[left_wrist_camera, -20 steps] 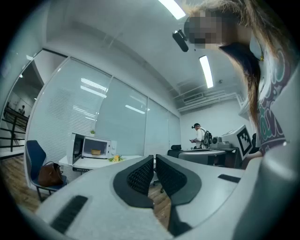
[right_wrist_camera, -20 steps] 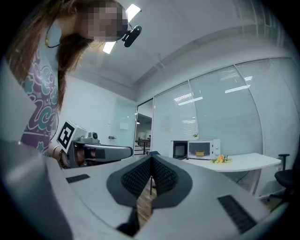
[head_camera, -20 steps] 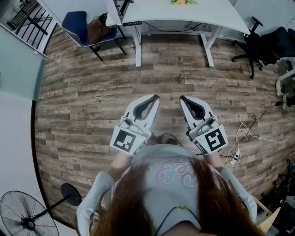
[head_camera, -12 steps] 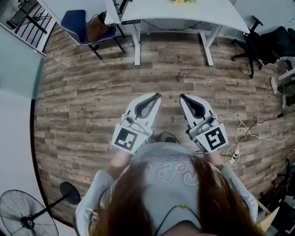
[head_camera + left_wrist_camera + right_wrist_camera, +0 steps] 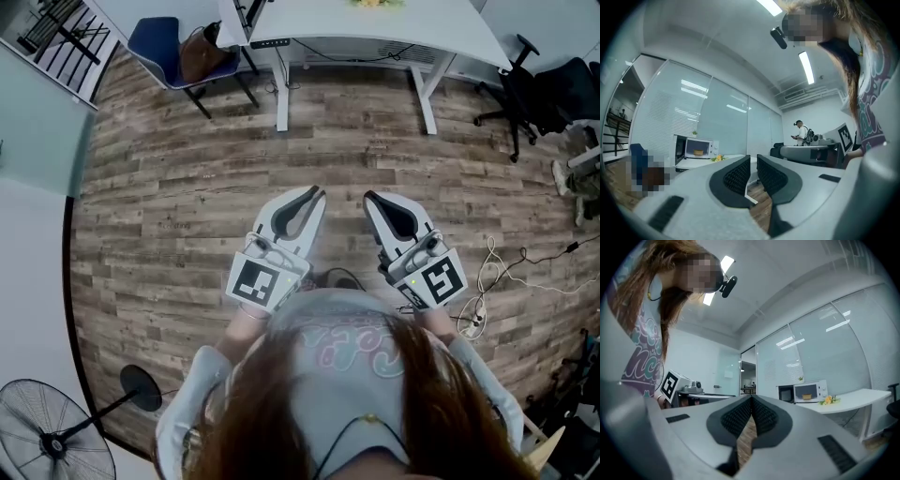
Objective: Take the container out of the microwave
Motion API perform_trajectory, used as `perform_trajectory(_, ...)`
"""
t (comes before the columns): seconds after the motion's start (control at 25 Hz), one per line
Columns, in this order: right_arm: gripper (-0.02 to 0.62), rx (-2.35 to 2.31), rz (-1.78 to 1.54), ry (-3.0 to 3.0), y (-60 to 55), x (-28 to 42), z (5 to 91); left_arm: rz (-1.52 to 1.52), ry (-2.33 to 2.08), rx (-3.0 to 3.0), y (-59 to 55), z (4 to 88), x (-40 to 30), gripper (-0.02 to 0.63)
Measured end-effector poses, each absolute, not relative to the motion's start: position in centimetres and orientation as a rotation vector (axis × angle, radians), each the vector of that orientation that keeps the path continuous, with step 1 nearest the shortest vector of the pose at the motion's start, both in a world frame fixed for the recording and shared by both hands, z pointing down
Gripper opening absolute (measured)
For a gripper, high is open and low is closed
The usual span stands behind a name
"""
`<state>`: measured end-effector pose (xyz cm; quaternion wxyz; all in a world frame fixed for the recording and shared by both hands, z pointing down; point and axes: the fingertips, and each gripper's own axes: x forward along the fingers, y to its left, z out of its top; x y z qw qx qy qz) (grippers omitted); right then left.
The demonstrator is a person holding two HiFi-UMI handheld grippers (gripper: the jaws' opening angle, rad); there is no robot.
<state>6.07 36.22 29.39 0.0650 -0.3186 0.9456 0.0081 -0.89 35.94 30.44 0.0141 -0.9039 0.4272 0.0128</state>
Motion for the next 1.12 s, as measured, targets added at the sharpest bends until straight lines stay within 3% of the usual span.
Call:
perform_trajectory(0.2,0.013,-0.934,0.049,2.828,36.4,5.7,28.6,0.059,1.355,-2.812,36.0,30.4,-1.4,0.023)
perform_trajectory(0.28,0.079,-0.896,0.018,2.795,36.6,5.6,28.1,0.071,1.369,-2.812,36.0,30.2,-1.6,0.041)
perform_trajectory(0.4,0.146,-0.915,0.027,2.779,36.6,6.1,28.0,0.093,1.386,-2.807,36.1,29.9,-1.6,0.164)
perform_trajectory(0.56,0.282,-0.953,0.044,2.755,36.8,6.7,28.3,0.123,1.407,-2.78,36.6,29.6,-1.9,0.218)
perform_trajectory(0.72,0.301,-0.944,0.064,2.74,37.1,6.0,28.0,0.139,1.419,-2.77,36.7,29.5,-2.7,0.253)
perform_trajectory(1.12,0.301,-0.924,0.038,2.794,36.9,3.3,28.9,0.123,1.386,-2.801,36.4,30.3,-4.4,0.257)
